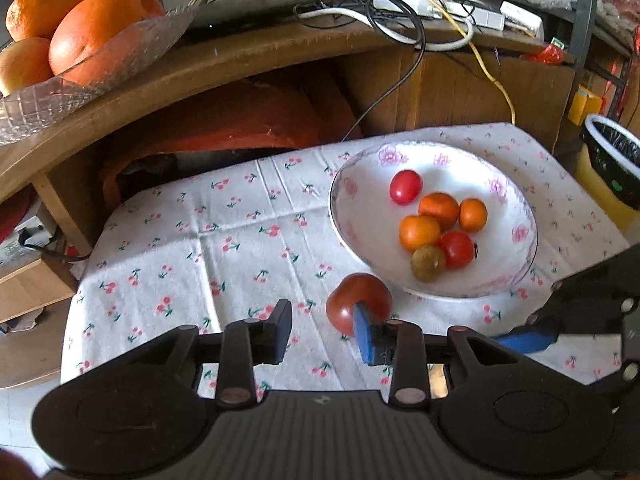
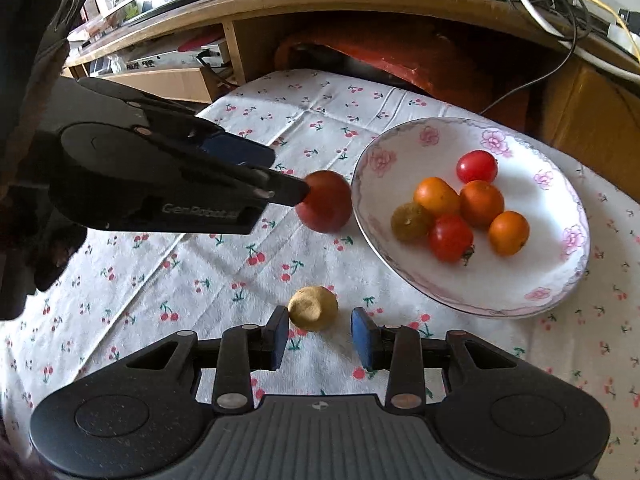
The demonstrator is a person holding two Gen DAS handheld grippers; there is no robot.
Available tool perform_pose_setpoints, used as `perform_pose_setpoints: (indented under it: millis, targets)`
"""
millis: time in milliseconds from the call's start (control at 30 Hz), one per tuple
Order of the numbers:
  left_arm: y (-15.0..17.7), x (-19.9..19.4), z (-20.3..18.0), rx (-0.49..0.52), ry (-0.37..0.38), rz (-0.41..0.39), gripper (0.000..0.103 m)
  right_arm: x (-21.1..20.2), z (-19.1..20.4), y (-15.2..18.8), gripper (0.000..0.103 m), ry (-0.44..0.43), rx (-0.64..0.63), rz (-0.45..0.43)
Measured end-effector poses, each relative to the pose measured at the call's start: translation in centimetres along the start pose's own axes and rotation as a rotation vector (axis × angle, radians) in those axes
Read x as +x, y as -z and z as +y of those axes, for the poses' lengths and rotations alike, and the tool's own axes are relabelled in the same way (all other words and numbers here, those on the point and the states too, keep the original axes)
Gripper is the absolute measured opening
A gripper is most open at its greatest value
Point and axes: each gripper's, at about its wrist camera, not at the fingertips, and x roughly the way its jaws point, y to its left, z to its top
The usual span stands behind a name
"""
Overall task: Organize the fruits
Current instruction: 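Grasp the large dark red tomato with the left tool while the right tool grasps the other kiwi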
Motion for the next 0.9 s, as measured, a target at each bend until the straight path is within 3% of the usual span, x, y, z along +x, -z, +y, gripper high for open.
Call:
perform_pose_setpoints:
  millis: [700,800,900]
  targets:
    - [0.1,-0.6,-0.6,0.032,0.056,0.003,0.043,1.1,0.2,-0.1,0.031,-0.009,0.011,-0.025]
    - [0.3,0.0,-0.8,0.037,0.059,0.017,0.043,1.1,0.4,-0.1,0.024,-0.011,0.002,-0.025]
    - [0.5,0.6,-1.0,0.040,0.061,0.023,0.043,0.9,0.4,0.0,0.023,-0.008,0.004,-0.017]
